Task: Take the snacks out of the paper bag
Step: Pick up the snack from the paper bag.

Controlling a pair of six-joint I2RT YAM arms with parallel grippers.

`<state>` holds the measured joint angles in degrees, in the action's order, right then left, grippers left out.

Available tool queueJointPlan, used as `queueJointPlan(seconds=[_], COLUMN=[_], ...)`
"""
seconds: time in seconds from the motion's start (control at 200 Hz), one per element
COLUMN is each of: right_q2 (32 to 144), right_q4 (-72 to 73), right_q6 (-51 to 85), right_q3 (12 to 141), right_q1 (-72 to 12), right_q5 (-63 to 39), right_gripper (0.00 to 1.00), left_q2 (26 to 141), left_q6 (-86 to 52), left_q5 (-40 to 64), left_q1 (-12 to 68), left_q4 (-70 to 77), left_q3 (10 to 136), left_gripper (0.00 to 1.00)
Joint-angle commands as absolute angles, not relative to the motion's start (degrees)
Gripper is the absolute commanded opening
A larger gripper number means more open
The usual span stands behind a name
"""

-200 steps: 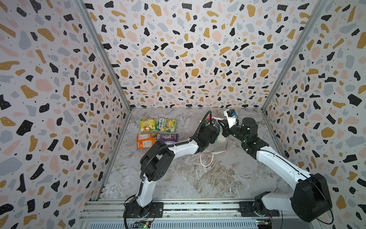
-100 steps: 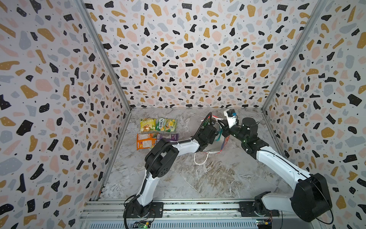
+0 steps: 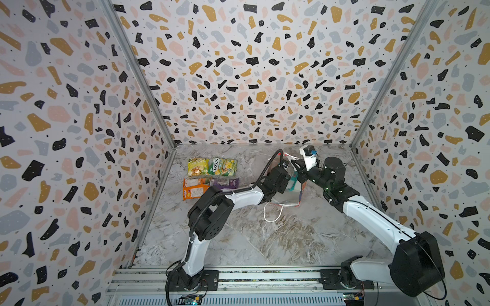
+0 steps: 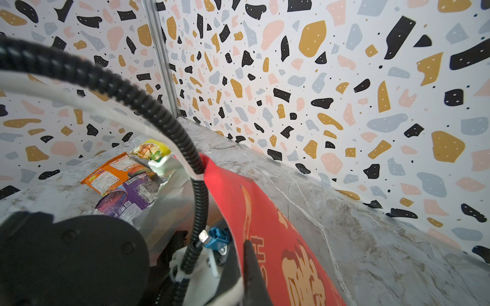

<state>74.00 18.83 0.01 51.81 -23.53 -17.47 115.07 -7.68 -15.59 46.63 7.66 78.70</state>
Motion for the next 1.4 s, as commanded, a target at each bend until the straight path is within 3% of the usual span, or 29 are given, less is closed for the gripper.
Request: queueJointPlan(seconds=[0.0,1.066,1.397], right_q2=[73.38,74.44,74.43], right_q4=[20.90,20.06,19.06], right_q6=[0.70,2.10,2.04], right_q3=[53.90,54.77,55.32], right_q1=[-23.82,-23.74,-23.56], right_q5=[-18.08,-15.47,-15.03], right_gripper=[0.00,0.00,0.00], left_q2=[110.17,88.27,76.99], left_q6=[-7.71,-10.55,-9.48], left_q5=[-15.12,-11.85,-11.75], left_q1=[46.21,47.46,44.83], left_q4=[12.21,3.10,-16.73], left_q3=[77.24,69.66,73.35], left_gripper=[0.00,0.00,0.00])
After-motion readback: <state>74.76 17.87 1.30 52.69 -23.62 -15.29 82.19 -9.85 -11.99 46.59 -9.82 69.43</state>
